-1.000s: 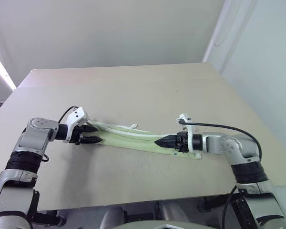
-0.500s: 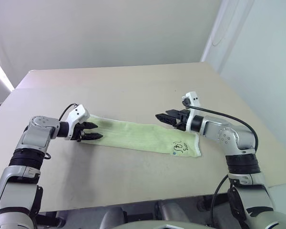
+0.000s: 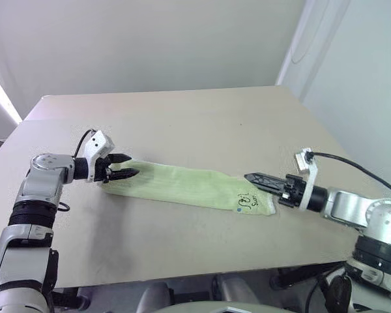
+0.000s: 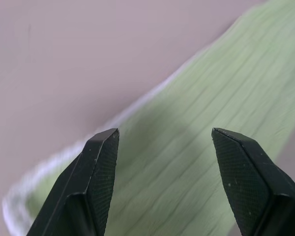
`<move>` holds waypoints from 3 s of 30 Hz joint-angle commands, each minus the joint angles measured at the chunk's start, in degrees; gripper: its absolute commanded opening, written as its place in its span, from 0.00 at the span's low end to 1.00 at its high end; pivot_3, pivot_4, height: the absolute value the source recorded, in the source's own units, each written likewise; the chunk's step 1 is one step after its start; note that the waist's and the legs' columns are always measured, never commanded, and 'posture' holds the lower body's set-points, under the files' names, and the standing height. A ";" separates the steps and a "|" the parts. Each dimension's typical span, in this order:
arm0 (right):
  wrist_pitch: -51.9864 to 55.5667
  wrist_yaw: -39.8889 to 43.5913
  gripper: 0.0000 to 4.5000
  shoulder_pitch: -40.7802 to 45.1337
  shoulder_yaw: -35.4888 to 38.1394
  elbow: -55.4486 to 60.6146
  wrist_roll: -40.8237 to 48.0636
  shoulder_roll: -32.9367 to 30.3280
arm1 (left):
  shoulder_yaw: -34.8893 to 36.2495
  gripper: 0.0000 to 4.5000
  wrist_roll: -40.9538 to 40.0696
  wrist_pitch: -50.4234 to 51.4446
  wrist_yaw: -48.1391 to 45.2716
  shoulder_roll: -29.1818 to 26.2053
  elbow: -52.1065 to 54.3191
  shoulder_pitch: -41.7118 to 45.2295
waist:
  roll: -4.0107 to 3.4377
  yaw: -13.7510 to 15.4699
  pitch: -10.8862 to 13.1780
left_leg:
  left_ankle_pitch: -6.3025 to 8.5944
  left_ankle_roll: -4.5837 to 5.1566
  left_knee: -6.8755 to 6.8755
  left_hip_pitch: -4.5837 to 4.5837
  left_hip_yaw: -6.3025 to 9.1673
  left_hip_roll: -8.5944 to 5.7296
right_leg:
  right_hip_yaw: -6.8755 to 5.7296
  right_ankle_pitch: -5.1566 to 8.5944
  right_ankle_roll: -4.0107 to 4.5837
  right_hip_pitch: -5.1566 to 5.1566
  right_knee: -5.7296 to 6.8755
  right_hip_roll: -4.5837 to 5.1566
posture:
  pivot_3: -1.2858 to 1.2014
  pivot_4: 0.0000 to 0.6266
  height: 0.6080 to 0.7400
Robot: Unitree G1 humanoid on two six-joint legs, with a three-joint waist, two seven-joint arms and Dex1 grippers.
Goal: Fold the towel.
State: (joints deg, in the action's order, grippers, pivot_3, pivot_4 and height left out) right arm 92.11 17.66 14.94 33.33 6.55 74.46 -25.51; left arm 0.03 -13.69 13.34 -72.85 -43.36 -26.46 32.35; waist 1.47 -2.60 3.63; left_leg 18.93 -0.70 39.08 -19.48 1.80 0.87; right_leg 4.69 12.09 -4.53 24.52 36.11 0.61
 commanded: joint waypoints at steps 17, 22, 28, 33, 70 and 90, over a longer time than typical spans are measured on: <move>-22.92 -22.59 0.85 -19.92 -12.88 -2.84 32.73 -16.27 | -1.51 0.71 -6.19 -4.02 -3.49 4.00 17.80 -8.67 | -0.05 -1.41 0.04 | 0.00 0.00 -0.02 0.06 -0.14 0.03 | 0.14 0.04 -0.02 -0.33 -0.08 -0.05 | 0.52 0.00 0.79; -27.09 -25.95 0.85 -18.71 -16.70 -2.63 32.72 -14.01 | -1.80 0.71 -4.90 -4.73 -2.80 4.30 15.34 -7.69 | -0.14 -1.39 0.08 | 0.01 0.00 -0.07 0.01 -0.13 0.02 | 0.14 0.05 -0.02 -0.27 -0.09 -0.05 | 0.52 0.00 0.79; -30.47 -28.41 0.85 -16.91 -17.69 -4.49 30.19 -12.04 | -1.72 0.71 -4.03 -5.06 -2.94 3.73 14.36 -7.80 | -0.13 -1.37 0.08 | 0.01 0.00 -0.07 -0.01 -0.13 0.02 | 0.15 0.04 -0.02 -0.24 -0.17 -0.03 | 0.52 0.00 0.79; -32.53 -29.58 0.85 -14.45 -17.51 -5.59 27.76 -10.01 | -1.86 0.71 -3.28 -4.97 -2.27 3.84 13.76 -7.54 | -0.13 -1.38 0.08 | 0.01 0.00 -0.07 0.01 -0.13 0.03 | 0.16 0.04 -0.02 -0.28 -0.13 -0.04 | 0.52 0.00 0.79; -19.83 -19.25 0.01 0.91 -14.90 -2.22 19.31 -28.22 | -1.96 0.71 -0.07 -8.83 0.66 3.67 5.30 -3.27 | -0.40 -1.37 0.25 | 0.05 0.07 -0.15 0.00 -0.13 0.04 | 0.14 0.05 -0.05 -0.13 -0.28 -0.08 | 0.52 0.00 0.79; -22.77 -24.75 0.01 12.69 -36.04 7.05 11.88 -7.25 | -1.63 0.71 0.38 -8.69 2.47 3.30 6.45 -4.38 | -0.39 -0.57 0.23 | 0.16 0.29 -0.06 -0.78 0.00 0.06 | 0.01 -0.03 -0.13 0.21 -0.65 0.00 | 0.52 0.00 0.79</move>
State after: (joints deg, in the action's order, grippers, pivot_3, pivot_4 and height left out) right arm 70.25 -6.38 25.84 -2.27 13.54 87.82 -34.10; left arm -2.87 -13.01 5.26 -70.76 -39.41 -21.39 27.46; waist 1.08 -3.17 3.86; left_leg 19.10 -0.41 39.05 -20.25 1.80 0.92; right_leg 4.70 12.06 -4.66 24.73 35.46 0.61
